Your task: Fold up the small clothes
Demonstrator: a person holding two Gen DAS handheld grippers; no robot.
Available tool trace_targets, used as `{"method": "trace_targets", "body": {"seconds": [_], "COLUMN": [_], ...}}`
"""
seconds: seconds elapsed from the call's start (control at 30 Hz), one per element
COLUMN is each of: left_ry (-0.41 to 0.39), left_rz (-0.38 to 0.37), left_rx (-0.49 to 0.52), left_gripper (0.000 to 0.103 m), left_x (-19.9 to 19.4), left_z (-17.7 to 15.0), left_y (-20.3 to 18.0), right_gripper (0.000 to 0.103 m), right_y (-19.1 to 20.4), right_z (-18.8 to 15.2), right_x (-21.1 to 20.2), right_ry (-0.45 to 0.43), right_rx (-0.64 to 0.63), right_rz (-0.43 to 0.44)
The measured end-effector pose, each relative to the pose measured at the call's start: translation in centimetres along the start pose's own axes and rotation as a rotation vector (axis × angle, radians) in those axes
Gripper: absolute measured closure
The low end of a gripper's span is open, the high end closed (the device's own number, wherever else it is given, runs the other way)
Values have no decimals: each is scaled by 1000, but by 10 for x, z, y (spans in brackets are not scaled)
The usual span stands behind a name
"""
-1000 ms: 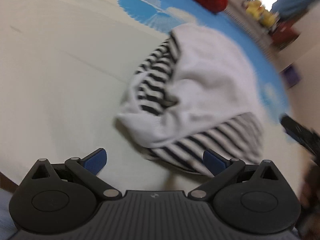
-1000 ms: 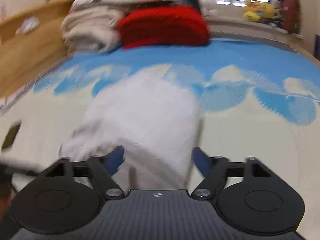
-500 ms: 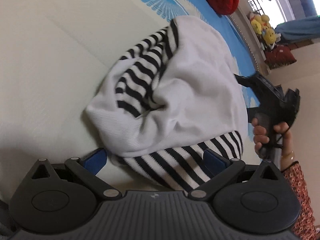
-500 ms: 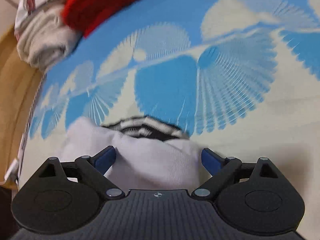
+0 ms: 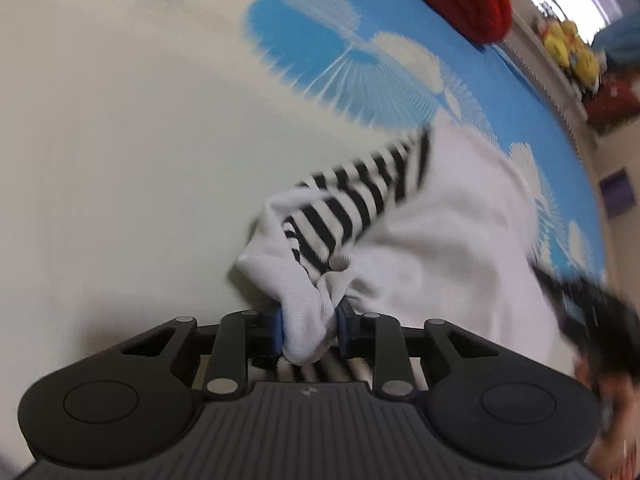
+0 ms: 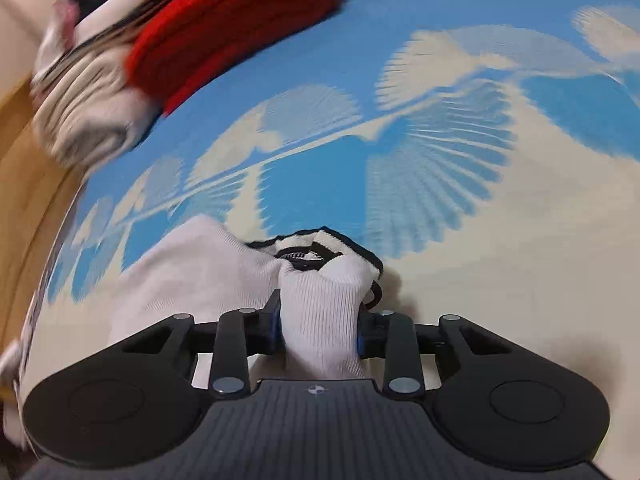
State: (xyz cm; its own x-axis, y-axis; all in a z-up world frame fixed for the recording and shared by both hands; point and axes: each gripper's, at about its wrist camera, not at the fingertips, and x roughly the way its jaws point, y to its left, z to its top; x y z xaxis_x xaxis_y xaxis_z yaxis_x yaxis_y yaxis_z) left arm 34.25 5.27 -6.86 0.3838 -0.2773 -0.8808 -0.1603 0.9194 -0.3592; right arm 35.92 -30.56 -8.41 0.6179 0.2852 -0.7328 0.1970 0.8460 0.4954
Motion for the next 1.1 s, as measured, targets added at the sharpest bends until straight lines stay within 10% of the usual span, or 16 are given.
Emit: {"method": "trace_targets", "body": {"seconds": [0.2,0.47,0.6,0.67,0.9,0.97,1.1], "left_ry": [-39,-99,-182,-253,-139,-69,67], "left_rz": [83,100,101,146,70,104,-72], "left_rx": [274,393,339,310,300,200,6], "left_gripper": [78,76,20,9,9,9,9], "left_x": [67,112,88,71,13,2,-4], "left_z": [105,142,154,157,88,53,-2], "left_y": [-95,-166,-146,-128,-66,-50,-21], "right_gripper": [70,71,71,71,71,71,70], "right_y": [-42,-41,-44,-44,-43,-42,-43], "right_z": [-24,-39,-34,-35,-41,-42,-48], "right_x": [-36,-35,-27,-26,-30,-31,-33], "right_ry": [45,62,68,62,28,18,-7], "right_rx": [197,224,269,273,258,256,299], "right_rz": [16,105,106,102,94,87,75]}}
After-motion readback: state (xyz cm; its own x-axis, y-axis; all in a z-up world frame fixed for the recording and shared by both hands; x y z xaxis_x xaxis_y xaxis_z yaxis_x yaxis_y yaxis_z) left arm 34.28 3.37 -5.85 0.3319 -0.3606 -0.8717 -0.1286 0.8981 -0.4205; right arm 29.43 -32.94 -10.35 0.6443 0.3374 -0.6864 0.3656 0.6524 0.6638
